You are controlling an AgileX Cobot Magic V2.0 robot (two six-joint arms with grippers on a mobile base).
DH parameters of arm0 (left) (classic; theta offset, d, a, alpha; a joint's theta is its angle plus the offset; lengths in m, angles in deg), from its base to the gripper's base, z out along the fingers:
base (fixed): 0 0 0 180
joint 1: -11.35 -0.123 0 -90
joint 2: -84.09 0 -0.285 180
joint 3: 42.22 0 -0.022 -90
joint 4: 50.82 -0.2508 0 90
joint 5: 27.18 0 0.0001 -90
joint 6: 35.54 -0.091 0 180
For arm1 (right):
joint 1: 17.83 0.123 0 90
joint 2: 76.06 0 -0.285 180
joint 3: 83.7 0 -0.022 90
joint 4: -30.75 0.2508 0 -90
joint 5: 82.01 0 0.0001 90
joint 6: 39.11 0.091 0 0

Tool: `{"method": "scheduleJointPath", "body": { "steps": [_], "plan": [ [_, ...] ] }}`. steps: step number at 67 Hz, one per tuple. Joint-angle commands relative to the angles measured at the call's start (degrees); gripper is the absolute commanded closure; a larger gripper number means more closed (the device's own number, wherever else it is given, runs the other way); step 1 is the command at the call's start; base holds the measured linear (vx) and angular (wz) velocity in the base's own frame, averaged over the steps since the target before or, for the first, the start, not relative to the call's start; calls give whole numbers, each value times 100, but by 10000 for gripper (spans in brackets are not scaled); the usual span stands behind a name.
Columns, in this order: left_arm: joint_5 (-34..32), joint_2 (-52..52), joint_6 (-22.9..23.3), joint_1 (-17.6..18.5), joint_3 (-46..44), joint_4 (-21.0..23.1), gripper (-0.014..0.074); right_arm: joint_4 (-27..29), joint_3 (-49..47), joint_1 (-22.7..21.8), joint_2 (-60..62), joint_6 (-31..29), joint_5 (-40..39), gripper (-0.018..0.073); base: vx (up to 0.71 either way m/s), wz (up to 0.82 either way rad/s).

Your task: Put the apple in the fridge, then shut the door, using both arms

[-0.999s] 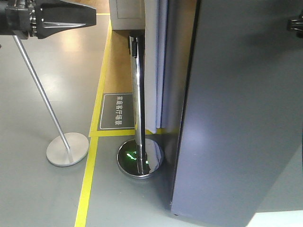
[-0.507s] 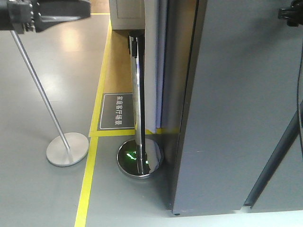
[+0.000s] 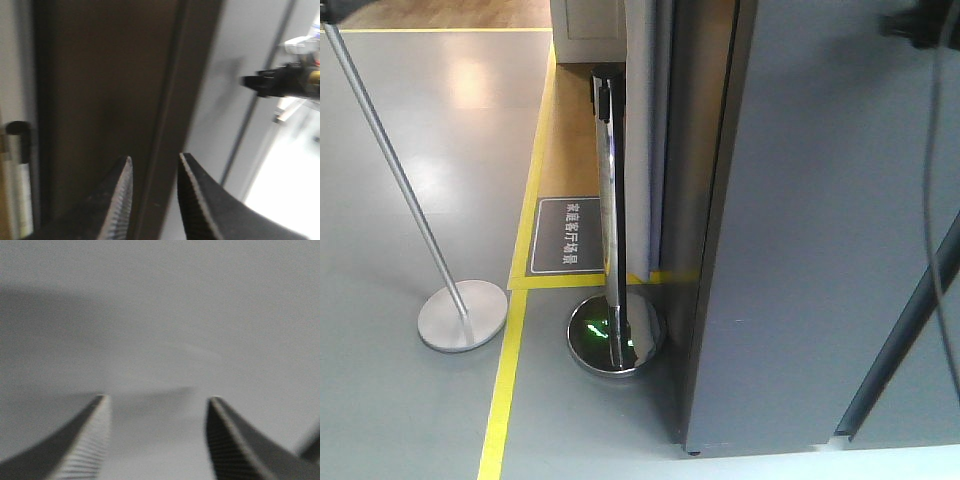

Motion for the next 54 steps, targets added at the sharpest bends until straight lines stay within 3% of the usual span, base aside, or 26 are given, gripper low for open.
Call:
{"method": "scheduleJointPath", "body": {
  "steps": [1, 9, 21, 31, 38, 41, 54],
  "plan": [
    [197, 195, 53, -221, -175, -213, 377, 597, -221, 376, 688, -840, 56, 281, 0, 0],
    [50, 195, 426, -454, -175, -213, 377, 1678, -216, 860, 1035, -2028, 636, 411, 0, 0],
    [-554, 195, 438, -610, -175, -208, 384, 3868, -167, 1393, 1495, -4019, 1877, 570, 0, 0],
    [-1337, 212, 438, -610, -175, -208, 483, 5530, -167, 1456, 1898, -5073, 2769, 569, 0, 0],
    [-2124, 251, 438, -610, -175, -208, 601, 5954, -167, 1456, 2199, -5513, 3250, 567, 0, 0],
    [-2456, 315, 438, -610, -175, -208, 606, 5969, -167, 1456, 2340, -5572, 3423, 566, 0, 0],
    [-2451, 1014, 433, -610, 114, -208, 605, 5969, -167, 1456, 2887, -5567, 3723, 564, 0, 0]
  ]
}}
